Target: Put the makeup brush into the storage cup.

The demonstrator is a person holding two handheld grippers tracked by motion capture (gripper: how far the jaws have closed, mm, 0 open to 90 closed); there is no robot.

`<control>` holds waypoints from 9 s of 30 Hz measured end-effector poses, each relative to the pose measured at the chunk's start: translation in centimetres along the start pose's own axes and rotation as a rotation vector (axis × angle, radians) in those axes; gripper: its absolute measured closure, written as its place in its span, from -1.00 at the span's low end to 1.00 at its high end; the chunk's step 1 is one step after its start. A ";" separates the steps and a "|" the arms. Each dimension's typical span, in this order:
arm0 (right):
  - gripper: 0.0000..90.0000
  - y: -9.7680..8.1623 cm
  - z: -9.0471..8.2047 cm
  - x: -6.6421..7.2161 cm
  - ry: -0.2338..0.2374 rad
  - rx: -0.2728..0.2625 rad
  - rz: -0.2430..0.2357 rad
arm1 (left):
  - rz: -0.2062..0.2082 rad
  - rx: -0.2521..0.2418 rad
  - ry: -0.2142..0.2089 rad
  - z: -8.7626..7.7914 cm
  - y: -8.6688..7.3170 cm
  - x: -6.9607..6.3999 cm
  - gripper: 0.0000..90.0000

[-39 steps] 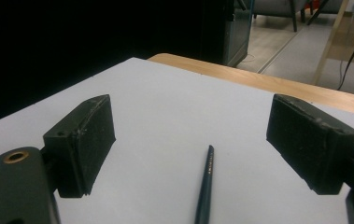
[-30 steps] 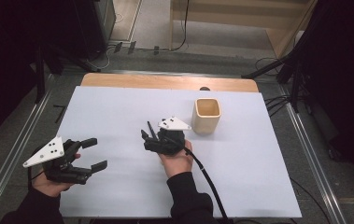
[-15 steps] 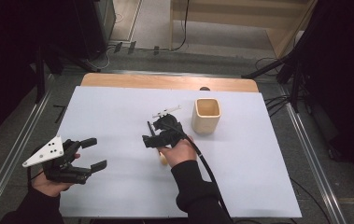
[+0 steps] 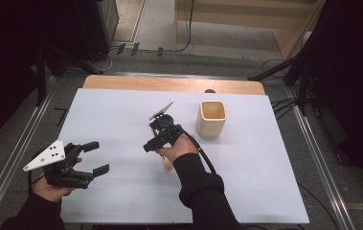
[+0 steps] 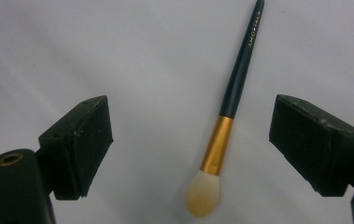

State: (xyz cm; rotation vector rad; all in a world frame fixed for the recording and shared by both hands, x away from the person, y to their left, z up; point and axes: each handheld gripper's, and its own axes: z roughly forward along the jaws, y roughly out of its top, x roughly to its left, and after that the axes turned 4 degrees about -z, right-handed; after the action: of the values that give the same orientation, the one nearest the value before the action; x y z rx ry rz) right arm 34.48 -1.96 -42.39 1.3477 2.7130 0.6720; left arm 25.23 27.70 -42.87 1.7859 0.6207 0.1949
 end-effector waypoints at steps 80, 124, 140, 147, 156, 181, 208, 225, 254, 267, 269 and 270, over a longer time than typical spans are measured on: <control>0.23 -0.1 5.6 -0.1 -0.171 0.306 0.070 | -0.001 0.001 0.006 -0.2 0.0 0.1 -0.68; 0.72 -1.2 1.7 -3.4 0.019 0.106 0.001 | -0.020 0.030 0.013 0.1 -0.3 0.4 -0.69; 0.72 -4.0 -0.8 -5.2 0.141 -0.111 -0.122 | -0.039 0.038 0.004 0.2 -0.5 0.6 -0.69; 0.72 -5.3 -1.6 -5.8 0.179 -0.179 -0.186 | -0.053 0.045 -0.001 0.5 -0.5 0.7 -0.70; 0.72 -5.8 -2.4 -5.8 0.248 -0.227 -0.253 | -0.065 0.059 -0.002 0.7 -0.5 1.0 -0.71; 0.72 -8.4 -5.8 -6.9 0.313 -0.332 -0.402 | -0.043 0.067 -0.044 1.9 0.8 0.3 -0.69; 0.72 -9.6 -6.1 -5.8 0.322 -0.212 -0.558 | 0.013 0.163 -0.120 3.6 3.4 -0.4 -0.69; 0.72 -8.9 -5.1 -5.1 0.317 -0.107 -0.642 | 0.021 0.236 -0.160 5.7 4.2 -0.1 -0.69; 0.72 -6.9 -4.0 -2.9 0.266 0.035 -0.780 | 0.138 0.460 -0.252 9.9 5.0 -2.0 -0.65; 0.72 -6.5 -3.8 -2.0 0.247 0.076 -0.825 | 0.148 0.557 -0.281 12.0 4.7 -2.3 -0.58; 0.72 -6.4 -3.9 -1.9 0.248 0.073 -0.835 | 0.153 0.562 -0.282 12.4 4.7 -2.4 -0.57; 0.72 -6.4 -3.9 -1.9 0.247 0.071 -0.840 | 0.155 0.563 -0.284 12.5 4.7 -2.5 -0.57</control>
State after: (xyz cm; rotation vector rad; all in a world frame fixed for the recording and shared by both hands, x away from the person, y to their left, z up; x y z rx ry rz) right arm 29.99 -8.17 -41.68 0.0387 3.0987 0.6657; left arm 30.06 15.04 -41.89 2.3525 0.3484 -0.1453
